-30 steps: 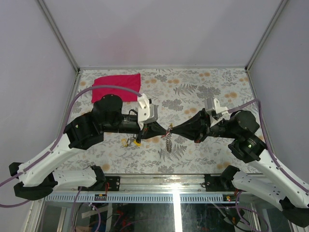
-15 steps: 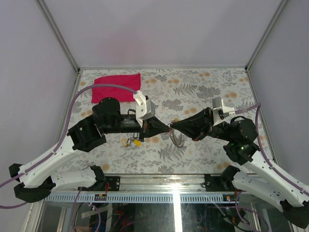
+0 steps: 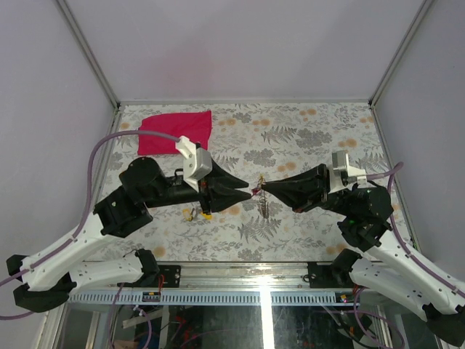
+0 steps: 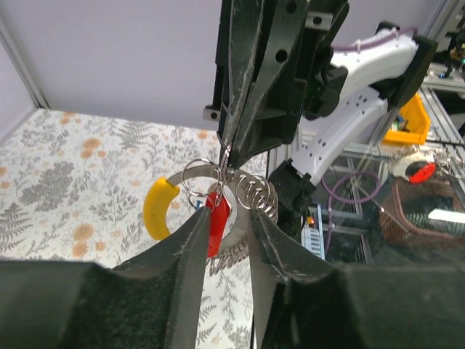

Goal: Put the keys on the keyring

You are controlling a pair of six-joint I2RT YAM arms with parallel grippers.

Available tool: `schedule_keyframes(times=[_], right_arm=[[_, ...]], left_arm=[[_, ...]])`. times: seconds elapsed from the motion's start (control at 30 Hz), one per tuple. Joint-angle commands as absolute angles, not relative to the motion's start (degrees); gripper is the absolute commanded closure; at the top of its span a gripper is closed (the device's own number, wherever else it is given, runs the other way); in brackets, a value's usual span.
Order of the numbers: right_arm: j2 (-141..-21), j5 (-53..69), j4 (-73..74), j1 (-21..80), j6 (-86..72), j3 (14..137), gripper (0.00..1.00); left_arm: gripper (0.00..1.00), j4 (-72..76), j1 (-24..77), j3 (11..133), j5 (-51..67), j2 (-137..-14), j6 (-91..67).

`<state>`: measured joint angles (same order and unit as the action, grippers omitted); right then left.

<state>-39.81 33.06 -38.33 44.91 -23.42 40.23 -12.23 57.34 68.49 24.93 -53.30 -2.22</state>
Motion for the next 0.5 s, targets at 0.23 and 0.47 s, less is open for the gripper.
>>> schedule_keyframes(times=[0.23, 0.47], right_arm=[[-38.99, 35.22, -41.17, 45.18, -21.62, 42.78, 1.00], [-38.55, 34.94, -41.23, 45.13, -21.46, 42.76, 1.00]], left_arm=[[0.66, 3.12, 57.48, 64.42, 25.28, -52.26, -8.39], [0.67, 3.55, 57.47, 64.19, 28.02, -53.90, -8.69]])
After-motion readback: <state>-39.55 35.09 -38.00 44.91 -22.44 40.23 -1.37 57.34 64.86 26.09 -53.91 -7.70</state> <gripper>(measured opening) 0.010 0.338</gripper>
